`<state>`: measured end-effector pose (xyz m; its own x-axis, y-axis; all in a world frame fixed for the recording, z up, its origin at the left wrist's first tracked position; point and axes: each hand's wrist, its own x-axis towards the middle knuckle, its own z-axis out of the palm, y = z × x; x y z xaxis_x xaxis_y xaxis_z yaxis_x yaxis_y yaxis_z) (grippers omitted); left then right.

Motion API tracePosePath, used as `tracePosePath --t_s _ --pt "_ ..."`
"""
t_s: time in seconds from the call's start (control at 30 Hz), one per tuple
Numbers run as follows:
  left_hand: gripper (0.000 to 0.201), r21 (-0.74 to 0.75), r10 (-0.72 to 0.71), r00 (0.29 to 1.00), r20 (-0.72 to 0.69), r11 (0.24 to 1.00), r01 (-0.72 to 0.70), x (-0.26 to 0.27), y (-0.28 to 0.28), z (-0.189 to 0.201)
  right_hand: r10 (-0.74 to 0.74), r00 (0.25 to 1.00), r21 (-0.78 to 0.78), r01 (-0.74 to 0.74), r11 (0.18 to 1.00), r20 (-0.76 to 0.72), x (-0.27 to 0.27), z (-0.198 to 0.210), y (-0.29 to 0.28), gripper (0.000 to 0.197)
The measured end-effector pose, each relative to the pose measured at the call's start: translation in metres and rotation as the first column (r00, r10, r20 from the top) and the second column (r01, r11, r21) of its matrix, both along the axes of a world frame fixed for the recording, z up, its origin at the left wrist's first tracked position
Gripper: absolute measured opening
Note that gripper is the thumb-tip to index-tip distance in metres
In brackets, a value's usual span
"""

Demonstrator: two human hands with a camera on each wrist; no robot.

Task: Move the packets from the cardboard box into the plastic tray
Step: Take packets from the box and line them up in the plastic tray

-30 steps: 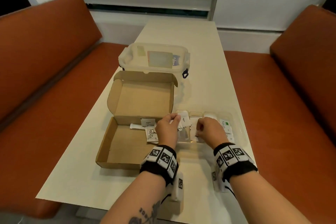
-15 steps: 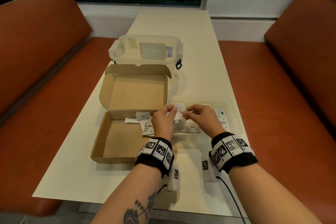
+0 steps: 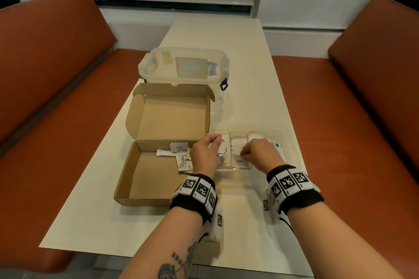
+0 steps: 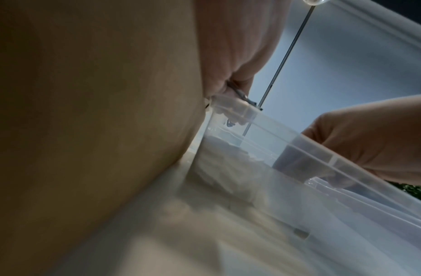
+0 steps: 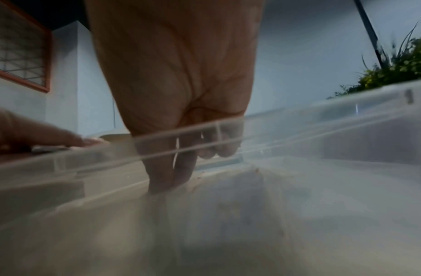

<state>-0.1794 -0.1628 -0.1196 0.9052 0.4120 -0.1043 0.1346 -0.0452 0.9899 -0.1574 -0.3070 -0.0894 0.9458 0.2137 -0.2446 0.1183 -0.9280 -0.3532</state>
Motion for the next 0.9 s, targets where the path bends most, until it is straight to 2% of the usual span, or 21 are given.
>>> tracePosePath --t_s 0.13,0.27,0.5,0.6,0.67,0.8,0.9 --pt "0.010 0.009 -0.002 1.000 0.003 1.000 0.002 0.000 0.000 -0.001 0.035 0.999 -0.061 -0.033 0.998 0.026 0.002 -0.006 0.003 0.021" --pt "0.009 0.027 -0.009 1.000 0.011 1.000 0.008 0.000 0.001 -0.001 0.057 0.991 -0.036 -0.053 0.998 0.121 0.000 -0.014 0.001 0.014" --pt "0.009 0.028 -0.019 1.000 -0.006 0.999 0.020 0.002 0.000 0.001 -0.003 0.996 -0.026 0.006 1.000 0.091 0.000 -0.017 0.005 0.014" --pt "0.007 0.012 -0.029 0.999 -0.025 1.000 0.029 0.003 0.002 0.004 -0.051 0.992 0.079 0.041 0.996 0.119 -0.003 -0.012 0.006 0.009" --pt "0.006 0.016 -0.036 0.999 -0.032 0.999 0.037 0.002 0.001 0.007 -0.093 0.989 0.205 0.068 0.976 0.118 -0.006 -0.004 0.005 0.007" --pt "0.007 -0.039 -0.059 0.998 -0.027 0.998 0.058 0.002 -0.003 0.014 -0.205 0.977 0.478 0.155 0.864 0.054 -0.014 0.014 0.003 0.014" --pt "0.012 -0.052 -0.107 0.994 -0.013 0.993 0.106 0.004 -0.008 0.023 -0.244 0.970 0.580 0.197 0.790 0.003 -0.016 0.027 0.003 0.016"
